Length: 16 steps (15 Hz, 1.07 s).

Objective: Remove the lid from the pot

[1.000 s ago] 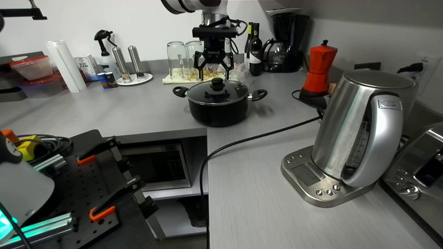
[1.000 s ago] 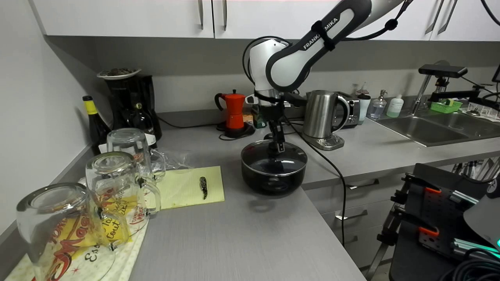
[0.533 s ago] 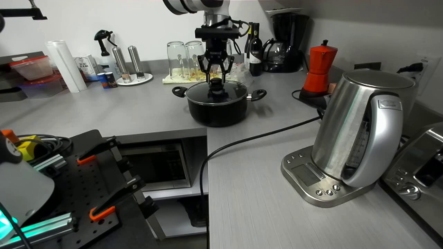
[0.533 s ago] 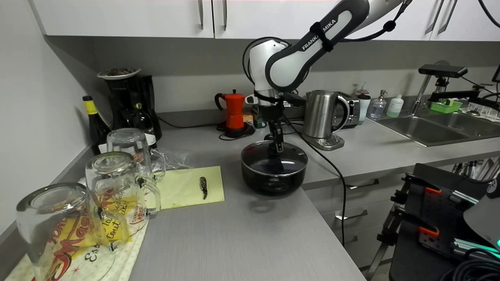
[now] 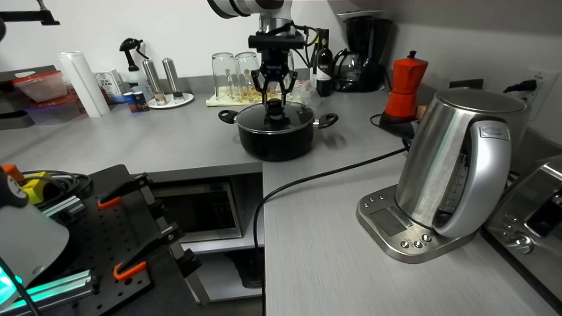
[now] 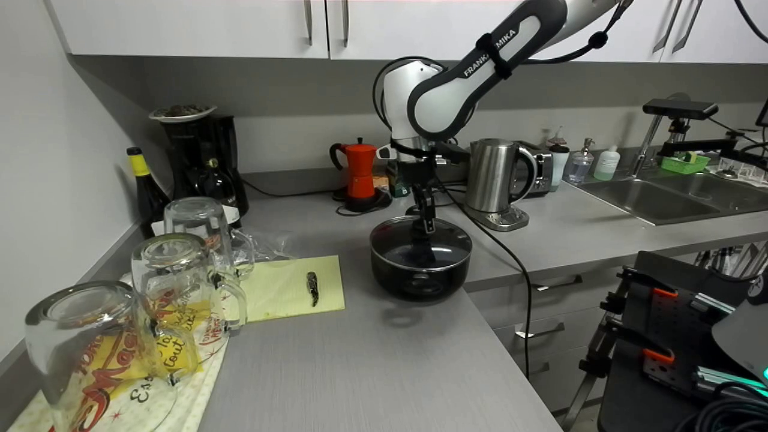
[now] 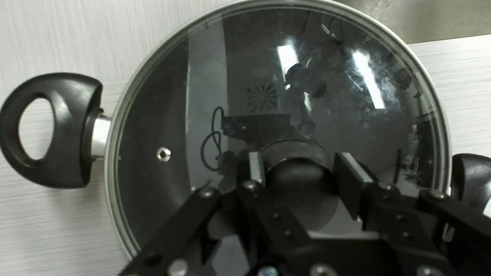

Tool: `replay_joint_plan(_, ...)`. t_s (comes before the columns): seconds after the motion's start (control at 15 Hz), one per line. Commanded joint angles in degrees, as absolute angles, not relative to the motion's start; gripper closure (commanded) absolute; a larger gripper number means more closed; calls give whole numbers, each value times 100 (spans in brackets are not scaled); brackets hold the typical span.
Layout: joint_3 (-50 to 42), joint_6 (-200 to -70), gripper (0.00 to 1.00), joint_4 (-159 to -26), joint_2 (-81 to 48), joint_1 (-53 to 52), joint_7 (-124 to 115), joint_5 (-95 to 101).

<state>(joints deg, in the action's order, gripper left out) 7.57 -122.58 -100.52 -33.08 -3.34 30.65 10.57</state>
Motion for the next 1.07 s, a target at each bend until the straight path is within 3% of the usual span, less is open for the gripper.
replay_joint_plan(0.0, 842, -12192, 77, -10164, -3066, -344, 3099, 1092)
replay_joint_plan(1.0, 1176, -12300, 77, -11545, -1755, -599, 3215, 1108)
